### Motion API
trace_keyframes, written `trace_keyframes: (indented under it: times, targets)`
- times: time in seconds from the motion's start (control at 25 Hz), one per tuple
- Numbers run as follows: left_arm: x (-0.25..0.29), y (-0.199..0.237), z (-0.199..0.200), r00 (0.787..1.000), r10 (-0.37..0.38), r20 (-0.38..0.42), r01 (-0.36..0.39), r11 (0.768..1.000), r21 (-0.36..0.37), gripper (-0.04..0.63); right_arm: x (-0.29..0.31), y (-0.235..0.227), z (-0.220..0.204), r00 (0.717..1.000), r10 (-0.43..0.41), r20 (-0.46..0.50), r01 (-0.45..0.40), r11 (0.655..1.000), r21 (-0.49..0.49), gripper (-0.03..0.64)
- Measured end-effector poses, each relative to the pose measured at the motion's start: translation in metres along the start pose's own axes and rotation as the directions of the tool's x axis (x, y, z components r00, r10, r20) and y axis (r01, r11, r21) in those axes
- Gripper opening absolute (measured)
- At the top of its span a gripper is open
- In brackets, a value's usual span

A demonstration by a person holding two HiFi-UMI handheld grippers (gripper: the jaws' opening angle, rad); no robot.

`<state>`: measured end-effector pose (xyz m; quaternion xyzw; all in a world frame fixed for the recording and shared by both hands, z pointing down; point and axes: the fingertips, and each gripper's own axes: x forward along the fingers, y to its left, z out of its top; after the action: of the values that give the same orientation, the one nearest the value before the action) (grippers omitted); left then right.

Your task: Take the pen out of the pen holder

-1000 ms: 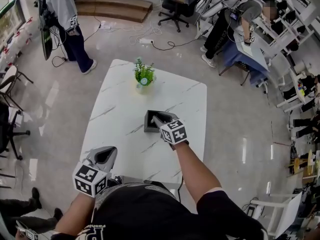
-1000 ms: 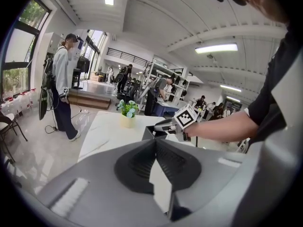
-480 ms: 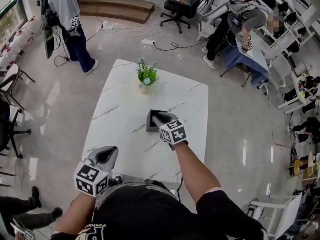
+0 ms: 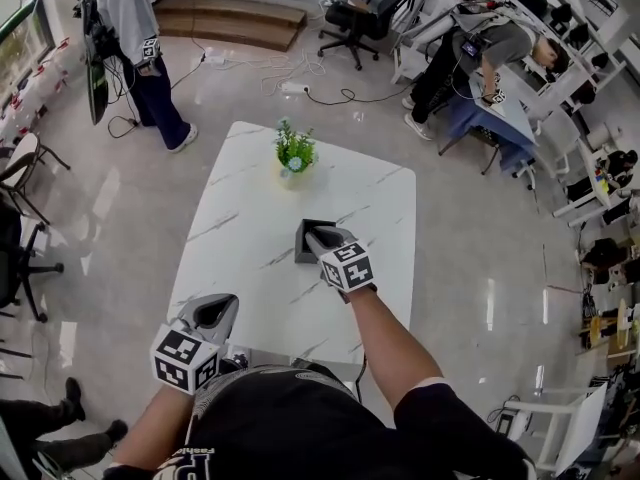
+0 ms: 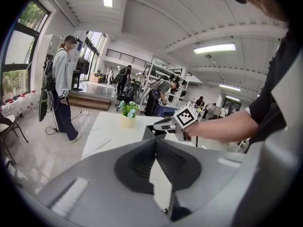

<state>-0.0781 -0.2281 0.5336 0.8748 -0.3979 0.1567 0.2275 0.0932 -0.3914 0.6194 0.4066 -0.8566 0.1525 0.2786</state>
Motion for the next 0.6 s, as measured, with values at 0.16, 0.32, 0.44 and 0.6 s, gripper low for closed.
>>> trace_keyframes:
  times: [0.16,0.32,0.44,0.6]
  targets:
    - [0.0,-0.002,0.002,1.0,-0.013,0.002,0.013,1.0,0.006,0.057,-0.01,0.001,0.008,1.0,-0.023,0.013,0.023,1.0,0.003,0.064]
    - [0.003,-0.007,0.004,1.0,-0.031,0.0,0.031,0.999,0.019,0.057,-0.023,-0.001,0.019,0.999,-0.036,0.036,0.036,0.999,0.003,0.064]
    - [0.007,-0.011,0.007,0.999,-0.043,-0.001,0.043,0.998,0.04,0.057,-0.034,-0.001,0.028,0.997,-0.044,0.058,0.044,0.999,0.006,0.064]
    - [0.012,-0.014,0.012,0.998,-0.057,0.001,0.057,0.996,0.063,0.057,-0.053,0.002,0.043,0.994,-0.053,0.099,0.053,0.999,0.005,0.064]
